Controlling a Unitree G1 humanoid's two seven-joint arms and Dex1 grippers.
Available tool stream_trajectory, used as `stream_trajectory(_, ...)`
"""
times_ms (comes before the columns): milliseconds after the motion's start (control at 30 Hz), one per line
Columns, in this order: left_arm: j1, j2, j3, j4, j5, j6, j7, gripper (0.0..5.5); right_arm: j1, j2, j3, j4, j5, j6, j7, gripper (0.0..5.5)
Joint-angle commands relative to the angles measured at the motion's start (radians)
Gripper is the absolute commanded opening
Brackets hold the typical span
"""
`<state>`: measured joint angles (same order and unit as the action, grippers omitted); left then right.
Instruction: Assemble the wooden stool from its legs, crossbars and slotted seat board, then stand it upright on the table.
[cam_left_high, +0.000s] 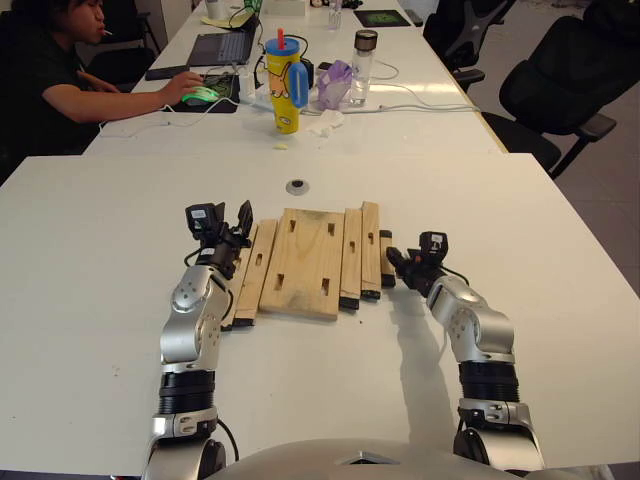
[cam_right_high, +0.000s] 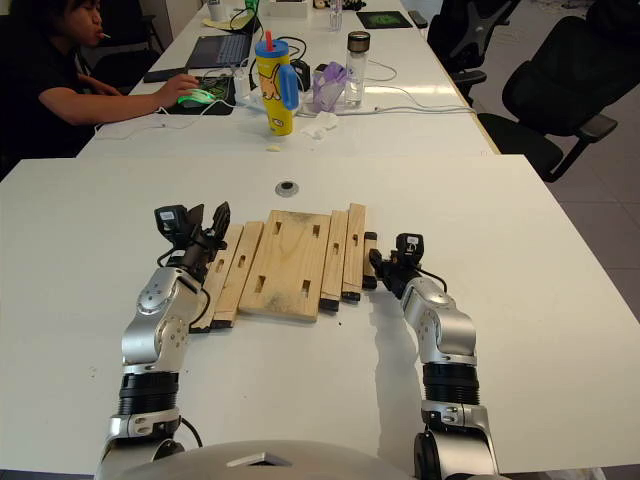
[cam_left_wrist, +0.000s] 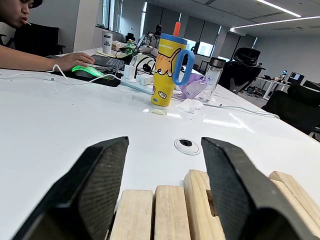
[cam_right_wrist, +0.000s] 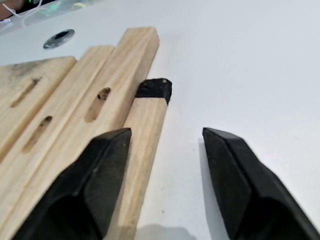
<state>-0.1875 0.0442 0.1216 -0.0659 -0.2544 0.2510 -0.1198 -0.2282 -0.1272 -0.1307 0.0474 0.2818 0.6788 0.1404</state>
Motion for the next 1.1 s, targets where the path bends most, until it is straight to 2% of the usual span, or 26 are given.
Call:
stream_trajectory(33,-0.023,-0.006,-0.009,0.012,0.003,-0.008,0.001,2.71,-0.009,-0.019,0.054,0.019,-0.027,0.026,0.023,2.65)
stream_trajectory(200,-0.019,-0.003,-0.009,0.013,0.001,-0.010,-0.002,2.71,0.009,-0.039,0.096,-0.001,-0.048,0.050,0.038,2.65)
stream_trajectory(333,-0.018,-0.001,-0.008,0.012,0.002,-0.008,-0.002,2.71,0.019,-0.083,0.135,-0.015,-0.108,0.148,0.002,2.65)
stream_trajectory(467,-0.015,-0.003,-0.009,0.009,0.001,-0.007,-0.001,2.71,0.020,-0.091,0.105,-0.061,-0.096,0.192,-0.002,2.65)
stream_trajectory(800,-0.018,-0.016,-0.012,0.022,0.005,-0.019,0.006,2.71,-0.015,-0.097,0.121,-0.083,-0.121,0.279,0.004,2.65)
stream_trajectory(1000,-0.045,0.003,0.002,0.037,-0.003,-0.002,-0.001,2.71,0.027,-0.053,0.071,-0.033,-0.101,0.290,-0.014,1.76)
stream_trajectory(1100,-0.071,0.016,0.003,0.031,-0.063,0.057,-0.056,2.71,0.030,-0.056,0.065,-0.020,-0.130,0.172,-0.025,1.31)
